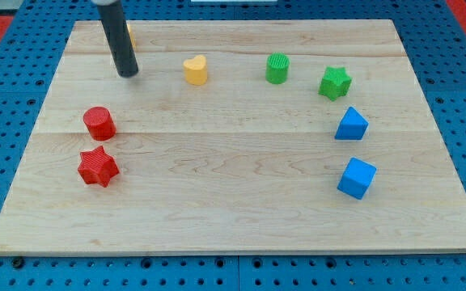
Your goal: Drag the yellow heart towards the top
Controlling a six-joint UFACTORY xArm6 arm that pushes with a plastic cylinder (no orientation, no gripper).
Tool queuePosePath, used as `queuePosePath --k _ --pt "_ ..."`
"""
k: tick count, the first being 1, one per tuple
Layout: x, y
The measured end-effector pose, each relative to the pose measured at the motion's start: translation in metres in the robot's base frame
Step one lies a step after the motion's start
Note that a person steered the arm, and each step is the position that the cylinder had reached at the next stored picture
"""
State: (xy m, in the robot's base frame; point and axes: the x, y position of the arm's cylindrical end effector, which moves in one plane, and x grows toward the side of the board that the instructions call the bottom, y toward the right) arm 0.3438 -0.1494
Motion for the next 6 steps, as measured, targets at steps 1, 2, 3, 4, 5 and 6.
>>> queuePosePath --k 1,2,3,4,5,6 --pt "0.003 0.084" --pt "-0.009 0.109" --pt "-0.04 0.09" --pt "-0.035 0.076" --pt "-0.025 0.068" --pt "-0.044 0.067"
